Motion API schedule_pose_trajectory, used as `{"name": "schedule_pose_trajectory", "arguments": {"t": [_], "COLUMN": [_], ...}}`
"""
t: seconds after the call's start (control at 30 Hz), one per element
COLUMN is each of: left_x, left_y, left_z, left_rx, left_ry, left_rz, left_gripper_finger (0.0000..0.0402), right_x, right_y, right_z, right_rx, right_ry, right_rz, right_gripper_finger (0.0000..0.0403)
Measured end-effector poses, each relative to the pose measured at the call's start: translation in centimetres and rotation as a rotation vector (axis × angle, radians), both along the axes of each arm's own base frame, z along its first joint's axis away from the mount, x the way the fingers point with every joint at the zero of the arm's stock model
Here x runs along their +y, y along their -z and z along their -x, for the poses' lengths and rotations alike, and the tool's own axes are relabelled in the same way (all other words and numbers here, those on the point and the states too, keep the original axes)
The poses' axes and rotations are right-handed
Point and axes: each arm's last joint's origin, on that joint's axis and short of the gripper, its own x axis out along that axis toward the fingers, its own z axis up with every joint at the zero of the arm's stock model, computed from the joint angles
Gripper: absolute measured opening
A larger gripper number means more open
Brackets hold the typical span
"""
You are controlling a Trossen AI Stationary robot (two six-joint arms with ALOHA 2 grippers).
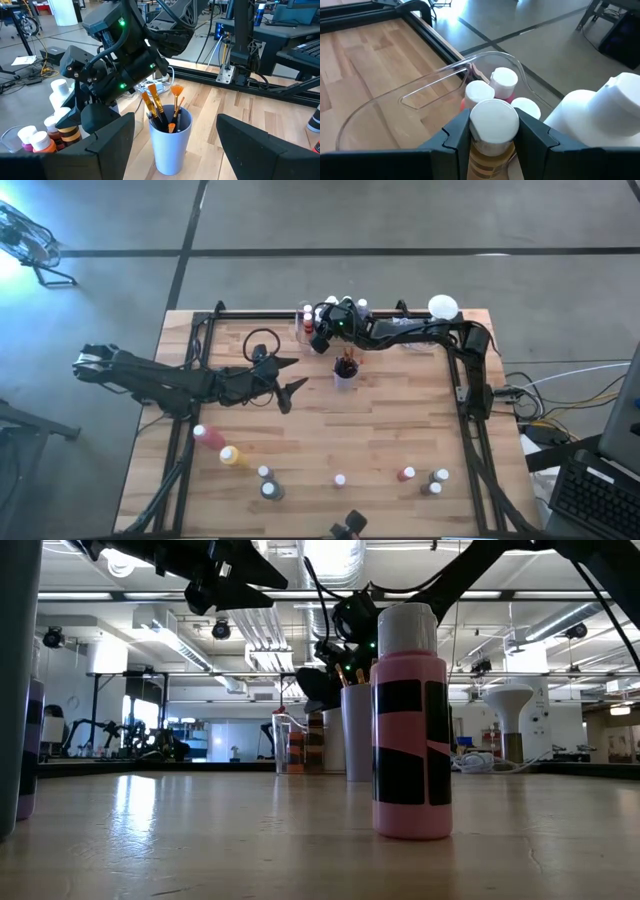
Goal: Pick & Place Paint Supplies
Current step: Put the yellow black paint bottle into the transparent bin
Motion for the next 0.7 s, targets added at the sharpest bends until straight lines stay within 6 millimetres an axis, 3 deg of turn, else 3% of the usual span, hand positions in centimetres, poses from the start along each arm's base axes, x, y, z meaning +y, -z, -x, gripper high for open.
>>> {"name": "schedule_pose_trajectory", "arguments": {"t": [0.7], "left_x": [-0.02], "left_y": [0.0], "left_z": [0.0], "left_rx": [-0.004], "left_ry": [0.002], "left_rz": [0.009], "left_gripper_finger": [0.0287], "right_x": [-0.11], "right_y": [0.44], "right_z": [0.28], "right_rx": [-0.007], "right_ry": [0.006], "right_rz": [-0.046], "right_gripper_finger": [0.0113]}}
